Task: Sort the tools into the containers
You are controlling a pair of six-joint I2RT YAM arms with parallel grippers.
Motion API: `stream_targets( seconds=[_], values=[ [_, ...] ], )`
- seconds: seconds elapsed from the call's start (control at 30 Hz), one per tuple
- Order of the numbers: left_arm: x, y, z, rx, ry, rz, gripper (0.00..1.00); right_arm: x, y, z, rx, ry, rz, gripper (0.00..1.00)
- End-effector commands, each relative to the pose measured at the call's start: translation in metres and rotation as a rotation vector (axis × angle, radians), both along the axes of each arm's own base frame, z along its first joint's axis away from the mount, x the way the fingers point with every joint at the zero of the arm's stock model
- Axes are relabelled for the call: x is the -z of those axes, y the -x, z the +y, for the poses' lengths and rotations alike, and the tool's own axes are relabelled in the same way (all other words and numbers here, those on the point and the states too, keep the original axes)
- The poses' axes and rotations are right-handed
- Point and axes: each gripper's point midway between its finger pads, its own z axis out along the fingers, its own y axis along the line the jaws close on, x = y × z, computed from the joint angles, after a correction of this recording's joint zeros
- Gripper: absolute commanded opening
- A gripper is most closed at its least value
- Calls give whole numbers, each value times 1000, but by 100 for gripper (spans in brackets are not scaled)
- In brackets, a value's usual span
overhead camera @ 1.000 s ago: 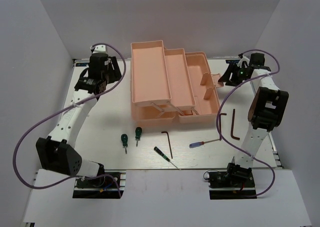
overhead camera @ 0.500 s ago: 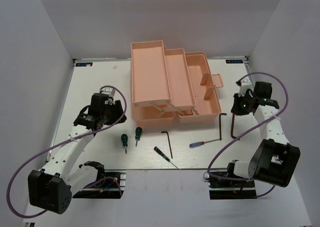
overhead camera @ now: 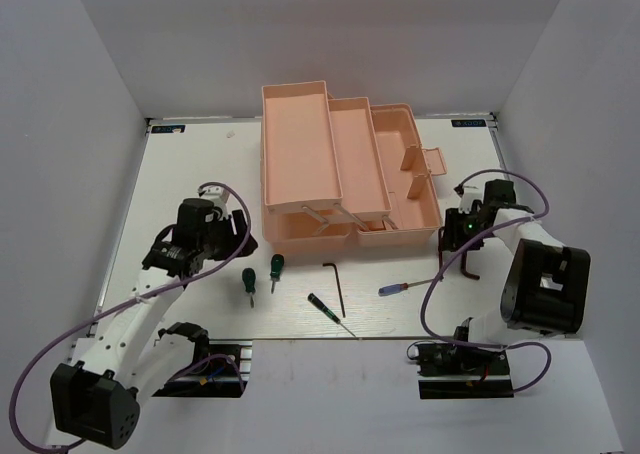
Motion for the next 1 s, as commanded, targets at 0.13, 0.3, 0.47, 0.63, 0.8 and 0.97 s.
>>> stream_targets(
  seconds=[0.13, 0.3, 0.47, 0.63, 0.8, 0.97],
  values=[
    [-20, 11, -21, 111, 87, -55, 73, 29, 0, 8, 54, 42, 43, 45],
    [-22, 18, -27, 145, 110, -59, 71, 40, 5, -1, 80, 126, 63, 38],
    [-24, 20, -34, 174, 121, -64, 68, 48, 21, -17, 104, 229, 122, 22],
    [-29, 22, -44, 221, 148, -83, 65, 43, 27, -33, 141, 304, 123, 8],
    [-28, 27, -66, 306, 192, -73, 64, 29, 29, -33, 152, 302, 109, 0],
    [-22, 37, -94, 416, 224, -48, 64, -4, 24, -22, 131, 223, 34, 0]
  ],
)
